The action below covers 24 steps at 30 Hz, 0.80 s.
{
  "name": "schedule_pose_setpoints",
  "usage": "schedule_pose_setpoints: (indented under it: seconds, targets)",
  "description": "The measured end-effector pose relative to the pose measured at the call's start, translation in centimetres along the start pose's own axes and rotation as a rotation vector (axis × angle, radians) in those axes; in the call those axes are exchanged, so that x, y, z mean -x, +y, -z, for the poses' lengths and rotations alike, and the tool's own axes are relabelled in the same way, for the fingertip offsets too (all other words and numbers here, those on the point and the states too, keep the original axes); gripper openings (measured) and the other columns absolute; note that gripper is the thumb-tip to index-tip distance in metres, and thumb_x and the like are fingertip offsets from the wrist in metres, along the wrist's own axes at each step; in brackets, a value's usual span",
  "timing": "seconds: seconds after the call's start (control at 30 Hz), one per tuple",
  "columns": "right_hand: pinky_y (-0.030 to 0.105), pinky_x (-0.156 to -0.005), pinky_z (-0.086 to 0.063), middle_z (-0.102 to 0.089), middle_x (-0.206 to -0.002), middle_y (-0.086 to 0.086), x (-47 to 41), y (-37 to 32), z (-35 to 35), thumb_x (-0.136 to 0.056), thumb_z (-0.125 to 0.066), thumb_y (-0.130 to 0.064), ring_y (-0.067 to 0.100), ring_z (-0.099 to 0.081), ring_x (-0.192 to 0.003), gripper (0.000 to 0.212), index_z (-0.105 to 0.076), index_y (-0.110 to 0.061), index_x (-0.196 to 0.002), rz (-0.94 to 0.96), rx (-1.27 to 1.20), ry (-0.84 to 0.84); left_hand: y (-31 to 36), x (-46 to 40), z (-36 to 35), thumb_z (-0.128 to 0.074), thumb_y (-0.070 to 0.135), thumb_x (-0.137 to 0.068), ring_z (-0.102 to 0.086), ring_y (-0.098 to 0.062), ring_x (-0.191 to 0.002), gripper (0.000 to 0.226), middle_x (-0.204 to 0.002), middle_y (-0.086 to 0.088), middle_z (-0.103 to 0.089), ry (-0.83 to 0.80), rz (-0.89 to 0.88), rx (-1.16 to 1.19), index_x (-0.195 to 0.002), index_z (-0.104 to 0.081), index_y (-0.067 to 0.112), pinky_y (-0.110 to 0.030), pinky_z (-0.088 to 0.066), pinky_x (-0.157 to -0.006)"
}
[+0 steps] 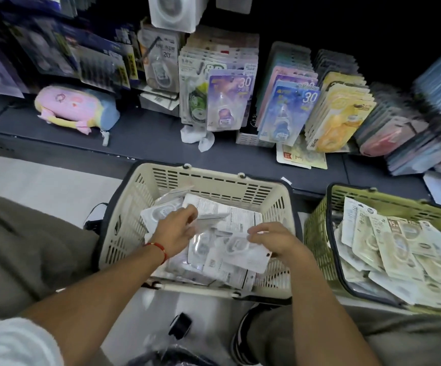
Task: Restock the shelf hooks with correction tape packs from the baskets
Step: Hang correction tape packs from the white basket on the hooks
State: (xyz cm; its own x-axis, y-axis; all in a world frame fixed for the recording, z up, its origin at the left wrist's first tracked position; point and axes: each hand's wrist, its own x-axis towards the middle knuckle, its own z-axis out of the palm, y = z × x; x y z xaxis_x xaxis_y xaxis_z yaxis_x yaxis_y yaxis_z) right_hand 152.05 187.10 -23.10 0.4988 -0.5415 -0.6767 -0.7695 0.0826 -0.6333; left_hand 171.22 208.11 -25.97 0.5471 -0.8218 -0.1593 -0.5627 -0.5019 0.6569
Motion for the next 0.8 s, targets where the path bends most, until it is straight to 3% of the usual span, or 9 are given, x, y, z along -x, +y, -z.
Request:
schedule_pose_setpoints:
  seconds: [0.1, 0.2, 0.27, 0.33, 0.4, 0.53, 0.6, 0.7, 0.8]
  targets:
    - [0.036, -0.080, -0.056, -0.076, -0.114, 0.014, 0.8, -1.1, -1.2, -0.093, -0.074, -0.010, 0.026, -0.070, -0.097, 0.015, -0.083, -0.019, -0.100, -0.025, -0.243, -0.099, 1.6, 0.3, 0.5, -0.056, 0.013, -0.102, -0.062, -0.026, -0.089, 0.024, -0.102, 0.000, -0.065, -0.018, -0.140, 0.122, -0.112, -0.043, 0.031, -0.047, -0.054, -0.083]
    - [0.035, -0.064, -0.062, -0.080, -0.099, 0.016, 1.2, -1.7, -3.2, -0.100, -0.061, -0.009, 0.023, -0.077, -0.078, 0.024, -0.084, -0.009, -0.095, -0.051, -0.682, -0.125, 1.9, 1.0, 0.4, -0.047, 0.011, -0.100, -0.056, -0.013, -0.124, 0.050, -0.139, 0.009, -0.059, -0.173, -0.168, 0.162, -0.138, -0.048, 0.044, -0.037, -0.045, -0.110]
    - [0.043, -0.078, -0.064, -0.078, -0.112, 0.019, 1.3, -1.6, -4.4, -0.106, -0.056, -0.028, 0.030, -0.077, -0.098, 0.034, -0.076, -0.003, -0.117, -0.061, -0.914, -0.114, 1.6, 1.6, 0.6, -0.043, 0.020, -0.095, -0.042, -0.003, -0.142, 0.055, -0.152, 0.015, -0.050, -0.210, -0.136, 0.229, -0.143, -0.055, 0.043, -0.030, -0.030, -0.123]
    - [0.052, -0.096, -0.058, -0.072, -0.127, 0.023, 1.1, -1.2, -5.1, -0.105, -0.052, -0.054, 0.039, -0.070, -0.118, 0.061, -0.067, -0.001, -0.131, -0.064, -1.005, -0.194, 1.5, 1.9, 0.6, -0.039, 0.028, -0.090, -0.038, -0.001, -0.145, 0.055, -0.154, 0.014, -0.049, -0.230, -0.102, 0.261, -0.138, -0.060, 0.046, -0.033, -0.027, -0.126]
    - [0.054, -0.104, -0.053, -0.070, -0.131, 0.024, 1.5, -1.1, -5.7, -0.100, -0.058, -0.060, 0.040, -0.069, -0.121, 0.069, -0.067, 0.000, -0.134, -0.020, -0.999, -0.313, 1.7, 2.0, 0.3, -0.039, 0.027, -0.088, -0.038, -0.005, -0.146, 0.055, -0.154, 0.010, -0.049, -0.242, -0.087, 0.249, -0.133, -0.062, 0.049, -0.036, -0.025, -0.127]
    - [0.039, -0.092, -0.062, -0.077, -0.117, 0.014, 1.8, -0.7, -6.4, -0.089, -0.078, -0.004, 0.028, -0.075, -0.106, 0.045, -0.064, -0.008, -0.131, 0.091, -0.688, -0.075, 1.8, 1.0, 0.8, -0.057, 0.018, -0.099, -0.050, -0.011, -0.132, 0.036, -0.140, 0.008, -0.055, -0.168, -0.111, 0.192, -0.129, -0.066, 0.036, -0.041, -0.038, -0.118]
    - [0.028, -0.086, -0.060, -0.074, -0.118, 0.016, 2.0, -1.0, -6.4, -0.085, -0.076, 0.006, 0.024, -0.072, -0.105, 0.046, -0.064, -0.015, -0.124, 0.142, -0.493, -0.045, 1.6, 0.3, 1.8, -0.072, 0.023, -0.092, -0.043, -0.013, -0.137, 0.050, -0.146, 0.010, -0.048, -0.140, -0.130, 0.090, -0.138, -0.056, 0.034, -0.043, -0.035, -0.121]
    - [0.048, -0.103, -0.056, -0.071, -0.123, 0.022, 2.0, -1.8, -6.5, -0.080, -0.075, 0.007, 0.035, -0.069, -0.116, 0.052, -0.063, -0.016, -0.126, 0.186, -0.385, -0.189, 1.4, -0.7, 3.3, -0.088, 0.031, -0.078, -0.035, -0.006, -0.140, 0.090, -0.152, 0.017, -0.039, -0.407, -0.036, 0.031, -0.155, -0.041, 0.036, -0.033, -0.030, -0.122]
    - [0.050, -0.086, -0.062, -0.077, -0.116, 0.011, 0.9, -2.0, -7.4, -0.076, -0.086, -0.014, 0.031, -0.073, -0.108, 0.048, -0.067, -0.020, -0.120, 0.189, -0.413, -0.250, 0.5, -0.7, 3.7, -0.091, 0.033, -0.079, -0.056, -0.006, -0.127, 0.063, -0.136, 0.014, -0.063, -0.559, 0.110, 0.174, -0.135, -0.061, 0.030, -0.029, -0.043, -0.113]
